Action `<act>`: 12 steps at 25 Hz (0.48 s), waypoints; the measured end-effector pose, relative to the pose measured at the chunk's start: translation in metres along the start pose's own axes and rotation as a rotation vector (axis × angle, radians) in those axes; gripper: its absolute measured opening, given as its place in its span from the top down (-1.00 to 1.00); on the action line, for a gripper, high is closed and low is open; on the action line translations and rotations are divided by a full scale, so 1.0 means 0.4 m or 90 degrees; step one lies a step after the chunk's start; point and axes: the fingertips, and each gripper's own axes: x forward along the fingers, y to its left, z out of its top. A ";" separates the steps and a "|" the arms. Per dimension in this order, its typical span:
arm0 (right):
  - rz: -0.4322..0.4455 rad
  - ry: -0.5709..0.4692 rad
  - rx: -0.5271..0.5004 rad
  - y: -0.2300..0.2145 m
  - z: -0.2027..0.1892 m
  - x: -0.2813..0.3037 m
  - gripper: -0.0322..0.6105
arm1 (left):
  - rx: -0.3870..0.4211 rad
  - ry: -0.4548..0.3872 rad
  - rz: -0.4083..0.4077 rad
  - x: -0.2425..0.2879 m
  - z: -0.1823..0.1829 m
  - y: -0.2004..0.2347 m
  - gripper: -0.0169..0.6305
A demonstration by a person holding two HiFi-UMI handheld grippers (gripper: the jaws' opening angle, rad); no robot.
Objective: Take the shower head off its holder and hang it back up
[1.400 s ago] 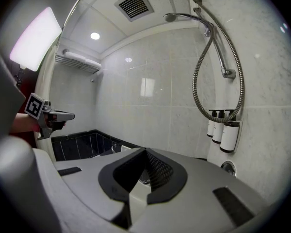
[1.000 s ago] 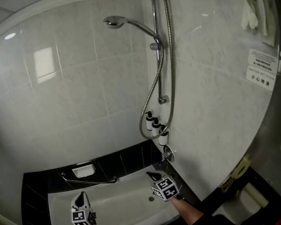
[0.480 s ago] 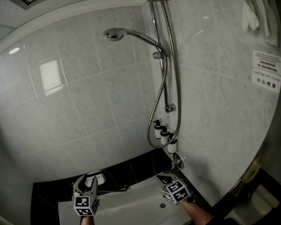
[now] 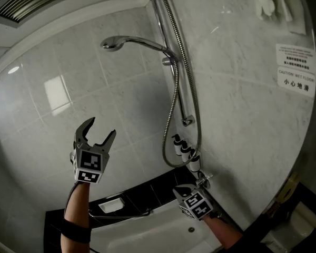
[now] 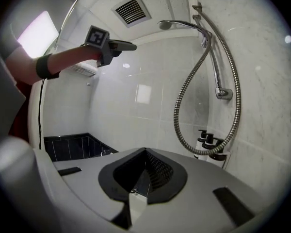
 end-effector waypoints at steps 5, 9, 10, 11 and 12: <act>0.006 -0.015 -0.020 -0.025 0.050 0.006 0.84 | 0.201 -0.031 0.016 0.141 0.193 0.031 -0.13; 0.014 -0.019 -0.019 -0.026 0.049 0.020 0.84 | 0.381 -0.019 0.025 0.245 0.308 0.043 -0.16; 0.015 -0.019 -0.016 -0.028 0.046 0.021 0.84 | 0.422 -0.013 0.023 0.271 0.328 0.044 -0.16; 0.015 -0.019 -0.013 -0.031 0.043 0.020 0.84 | 0.464 -0.008 0.020 0.298 0.347 0.042 -0.16; 0.015 -0.019 -0.010 -0.035 0.038 0.018 0.84 | 0.508 -0.005 0.018 0.323 0.364 0.040 -0.16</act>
